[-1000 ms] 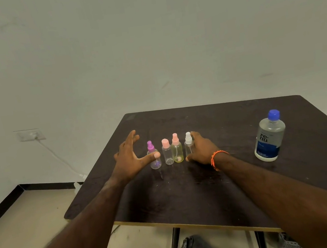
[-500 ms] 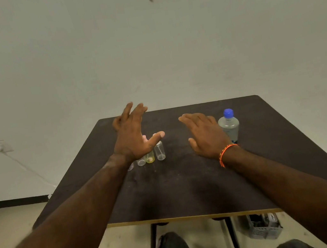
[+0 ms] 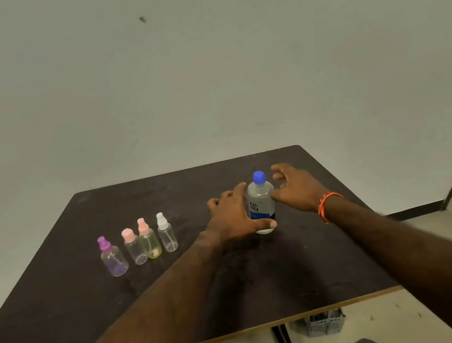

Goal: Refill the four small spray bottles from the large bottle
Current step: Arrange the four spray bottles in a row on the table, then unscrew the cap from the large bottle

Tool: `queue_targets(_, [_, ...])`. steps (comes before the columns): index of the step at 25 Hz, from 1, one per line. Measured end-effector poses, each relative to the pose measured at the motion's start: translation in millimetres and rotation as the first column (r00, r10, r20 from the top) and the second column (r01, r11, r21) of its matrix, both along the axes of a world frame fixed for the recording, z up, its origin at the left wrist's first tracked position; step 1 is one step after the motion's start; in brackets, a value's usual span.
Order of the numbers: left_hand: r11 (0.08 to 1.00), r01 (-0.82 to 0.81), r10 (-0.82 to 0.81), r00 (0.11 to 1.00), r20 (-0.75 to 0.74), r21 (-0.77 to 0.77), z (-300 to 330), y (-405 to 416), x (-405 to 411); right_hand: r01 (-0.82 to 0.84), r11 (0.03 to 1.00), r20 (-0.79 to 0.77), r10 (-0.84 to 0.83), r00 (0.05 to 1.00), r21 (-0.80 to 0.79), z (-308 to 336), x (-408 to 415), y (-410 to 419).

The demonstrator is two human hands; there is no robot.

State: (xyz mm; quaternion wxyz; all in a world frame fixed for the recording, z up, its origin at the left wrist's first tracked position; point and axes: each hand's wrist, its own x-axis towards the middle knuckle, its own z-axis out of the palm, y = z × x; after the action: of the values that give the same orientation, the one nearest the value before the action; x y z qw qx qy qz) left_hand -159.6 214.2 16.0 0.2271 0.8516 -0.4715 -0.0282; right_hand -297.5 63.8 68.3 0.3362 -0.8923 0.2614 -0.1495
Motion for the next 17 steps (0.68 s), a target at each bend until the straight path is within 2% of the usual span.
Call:
queue_targets(2, [0.997, -0.003, -0.002, 0.998, -0.066, -0.081, -9, -10, -3, -0.026, 0.997, -0.018, 0.027, 0.999, 0.075, -9, 2, 2])
queue_targets(5, [0.983, -0.023, 0.007, 0.996, -0.086, -0.184, -10, -12, -6, -0.024, 0.991, 0.014, 0.022, 1.0, 0.13, -18, 5, 7])
queue_targets(11, [0.976, -0.05, 0.026, 0.993, -0.113, -0.211, -6, 8, 9, -0.076, 0.989, 0.013, 0.075, 0.997, 0.124, -16, 9, 19])
queue_targets(13, [0.979, -0.064, 0.034, 0.987, -0.155, -0.192, -6, 10, 10, -0.062, 0.998, 0.031, 0.061, 0.998, 0.029, -9, 10, 23])
queue_targets(17, [0.98, -0.098, 0.063, 0.979, -0.195, -0.172, -5, 10, 5, -0.039, 0.96, 0.119, 0.074, 0.99, -0.277, 12, 19, 30])
